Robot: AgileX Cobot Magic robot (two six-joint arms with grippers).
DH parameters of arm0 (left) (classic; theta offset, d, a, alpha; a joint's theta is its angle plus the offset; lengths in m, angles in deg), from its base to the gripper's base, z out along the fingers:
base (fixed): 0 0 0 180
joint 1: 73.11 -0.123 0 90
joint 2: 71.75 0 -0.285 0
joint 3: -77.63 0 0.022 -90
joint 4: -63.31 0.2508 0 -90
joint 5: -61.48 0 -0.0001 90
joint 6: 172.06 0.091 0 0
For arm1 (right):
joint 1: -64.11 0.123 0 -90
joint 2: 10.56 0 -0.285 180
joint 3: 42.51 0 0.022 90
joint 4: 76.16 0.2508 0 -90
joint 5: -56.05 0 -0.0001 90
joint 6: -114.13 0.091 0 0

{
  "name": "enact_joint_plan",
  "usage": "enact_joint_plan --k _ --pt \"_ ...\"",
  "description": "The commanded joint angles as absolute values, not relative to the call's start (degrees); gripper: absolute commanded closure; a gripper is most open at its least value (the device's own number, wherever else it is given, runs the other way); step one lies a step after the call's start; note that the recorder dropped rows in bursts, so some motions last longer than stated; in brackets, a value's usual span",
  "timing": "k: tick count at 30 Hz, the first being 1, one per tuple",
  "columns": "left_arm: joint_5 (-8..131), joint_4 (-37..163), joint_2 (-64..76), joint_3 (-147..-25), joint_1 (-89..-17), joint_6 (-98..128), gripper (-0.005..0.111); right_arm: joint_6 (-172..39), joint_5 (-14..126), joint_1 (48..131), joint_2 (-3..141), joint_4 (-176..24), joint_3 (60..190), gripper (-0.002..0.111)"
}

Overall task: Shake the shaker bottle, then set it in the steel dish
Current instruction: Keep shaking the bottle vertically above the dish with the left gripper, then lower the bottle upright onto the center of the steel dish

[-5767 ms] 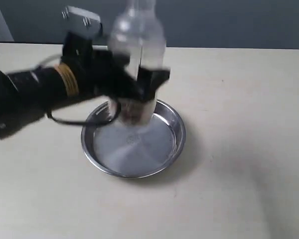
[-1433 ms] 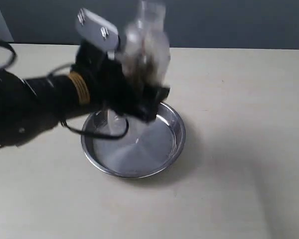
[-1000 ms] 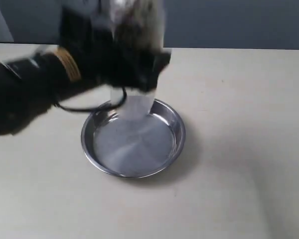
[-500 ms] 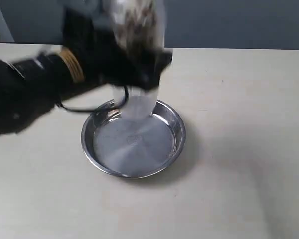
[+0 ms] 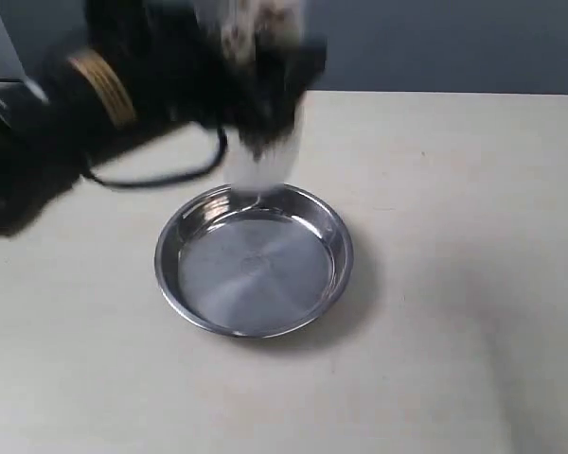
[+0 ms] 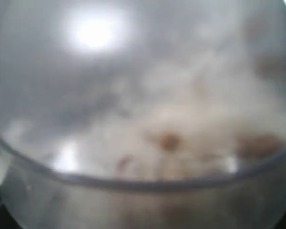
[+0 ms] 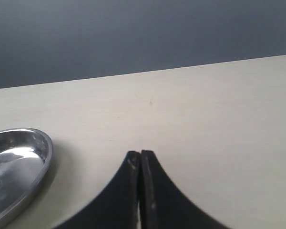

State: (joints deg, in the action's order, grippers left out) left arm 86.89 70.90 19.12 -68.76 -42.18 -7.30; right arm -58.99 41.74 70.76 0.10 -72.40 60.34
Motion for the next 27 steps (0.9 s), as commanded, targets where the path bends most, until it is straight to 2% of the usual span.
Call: enact_joint_plan --k 1,4,7,11,14,18,20,23,25,27 --pt "89.66 73.03 22.25 -65.49 -41.97 -18.85 0.106 -59.19 42.54 70.94 0.32 -72.44 60.27 0.109" --pt "94.97 84.8 14.56 -70.54 -41.6 -20.79 0.106 -59.19 42.54 70.94 0.32 -72.44 60.27 0.109" --pt "89.88 83.67 9.9 -74.89 -41.6 -13.76 0.106 -59.19 42.54 70.94 0.32 -72.44 60.27 0.109" --pt "80.71 80.38 15.74 -69.04 -41.6 -11.4 0.106 -59.19 42.43 70.94 0.32 -72.44 60.27 0.109" --pt "86.4 75.04 21.07 -64.03 -41.6 -11.79 0.106 -59.19 42.43 70.94 0.32 -72.44 60.27 0.109" --pt "98.85 77.36 15.16 -66.91 -41.55 -13.8 0.106 -59.19 42.43 70.94 0.32 -72.44 60.27 0.109" --pt "95.73 77.36 11.14 -71.11 -41.55 -9.97 0.106 -59.19 42.43 70.94 0.32 -72.44 60.27 0.109" --pt "83.74 75.32 9.89 -73.4 -41.55 -6.06 0.106 -59.19 42.43 70.94 0.32 -72.44 60.27 0.109" --pt "79.87 75.29 13.58 -69.78 -41.79 -5.43 0.106 -59.19 42.43 70.94 0.32 -72.44 60.27 0.109" --pt "83.65 70.94 19.42 -64.82 -42.65 -5.75 0.106 -59.19 42.43 70.94 0.32 -72.44 60.27 0.109"
